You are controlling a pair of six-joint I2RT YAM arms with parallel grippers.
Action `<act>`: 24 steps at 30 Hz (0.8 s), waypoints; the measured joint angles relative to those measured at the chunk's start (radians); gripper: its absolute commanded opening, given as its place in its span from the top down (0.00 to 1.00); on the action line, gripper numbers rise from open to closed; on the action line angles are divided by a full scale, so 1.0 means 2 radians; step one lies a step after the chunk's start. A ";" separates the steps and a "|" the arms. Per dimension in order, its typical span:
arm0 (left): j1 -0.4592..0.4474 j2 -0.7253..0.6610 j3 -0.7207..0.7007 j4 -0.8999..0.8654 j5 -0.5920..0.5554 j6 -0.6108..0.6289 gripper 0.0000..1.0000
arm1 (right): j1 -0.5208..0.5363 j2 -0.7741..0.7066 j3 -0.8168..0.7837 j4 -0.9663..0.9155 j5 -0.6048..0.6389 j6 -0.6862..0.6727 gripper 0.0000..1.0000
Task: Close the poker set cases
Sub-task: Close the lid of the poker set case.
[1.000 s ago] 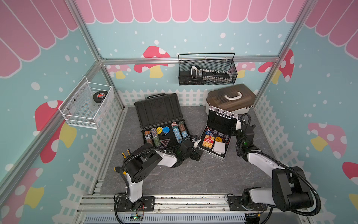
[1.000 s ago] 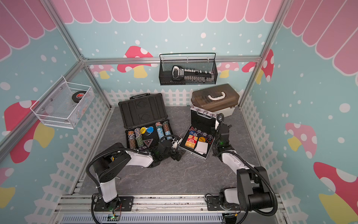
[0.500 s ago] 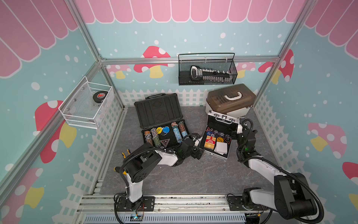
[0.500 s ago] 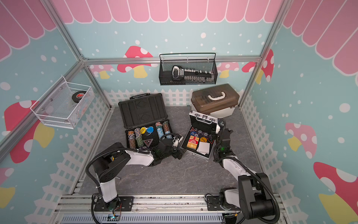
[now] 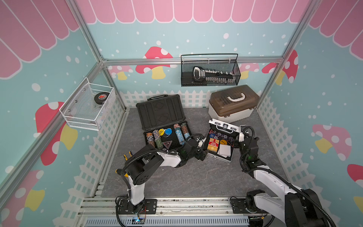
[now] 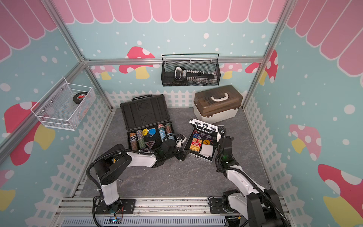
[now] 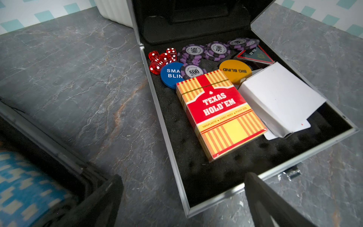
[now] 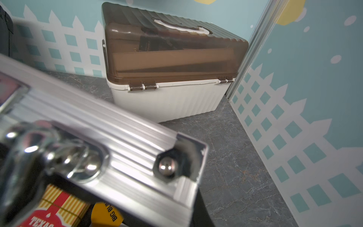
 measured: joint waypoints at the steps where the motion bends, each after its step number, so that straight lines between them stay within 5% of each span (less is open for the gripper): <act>1: 0.000 0.000 0.000 0.000 0.000 0.000 0.03 | 0.004 -0.004 0.000 -0.010 0.003 -0.001 0.89; 15: 0.000 0.010 0.075 -0.027 -0.012 0.008 0.03 | 0.038 -0.020 -0.022 -0.144 0.010 -0.002 0.86; 24: 0.000 0.018 0.083 -0.032 -0.025 0.010 0.03 | 0.042 -0.013 -0.022 -0.156 0.023 0.005 0.48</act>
